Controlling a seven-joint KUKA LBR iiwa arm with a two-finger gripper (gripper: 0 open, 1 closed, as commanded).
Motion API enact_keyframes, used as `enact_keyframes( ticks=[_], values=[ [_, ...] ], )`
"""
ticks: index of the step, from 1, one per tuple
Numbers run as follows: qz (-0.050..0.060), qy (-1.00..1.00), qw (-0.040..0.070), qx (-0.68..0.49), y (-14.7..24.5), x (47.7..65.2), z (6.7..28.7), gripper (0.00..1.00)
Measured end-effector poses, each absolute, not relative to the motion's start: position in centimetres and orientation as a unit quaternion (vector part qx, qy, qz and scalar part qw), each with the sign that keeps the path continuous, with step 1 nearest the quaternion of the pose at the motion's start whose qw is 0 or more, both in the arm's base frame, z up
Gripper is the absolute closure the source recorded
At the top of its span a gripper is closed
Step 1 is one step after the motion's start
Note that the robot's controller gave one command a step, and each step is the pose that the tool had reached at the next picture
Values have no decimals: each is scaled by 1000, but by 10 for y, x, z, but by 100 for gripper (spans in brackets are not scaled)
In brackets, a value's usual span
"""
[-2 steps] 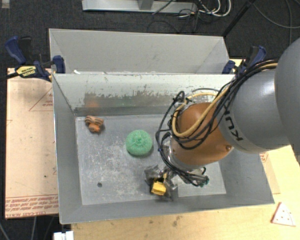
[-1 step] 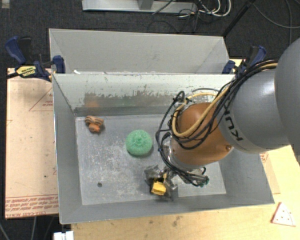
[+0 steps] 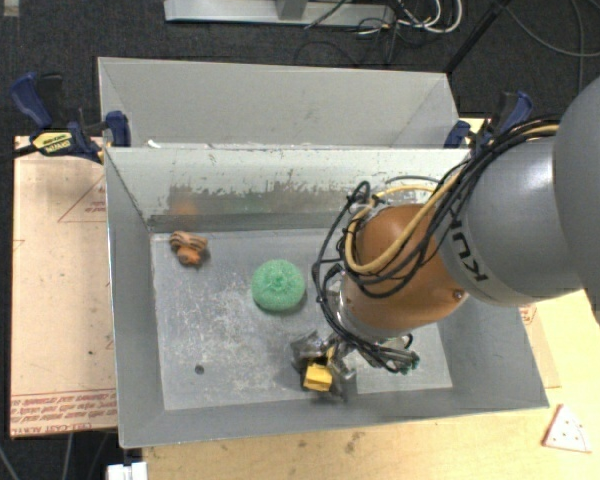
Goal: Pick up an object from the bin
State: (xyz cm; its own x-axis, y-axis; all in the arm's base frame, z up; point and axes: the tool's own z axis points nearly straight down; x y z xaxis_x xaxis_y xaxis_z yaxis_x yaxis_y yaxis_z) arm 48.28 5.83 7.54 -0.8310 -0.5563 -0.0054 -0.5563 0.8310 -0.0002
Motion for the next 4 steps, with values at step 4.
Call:
enact_keyframes(
  ticks=[4],
  values=[
    [1,957,1,-290,58,482,144,100]
  ],
)
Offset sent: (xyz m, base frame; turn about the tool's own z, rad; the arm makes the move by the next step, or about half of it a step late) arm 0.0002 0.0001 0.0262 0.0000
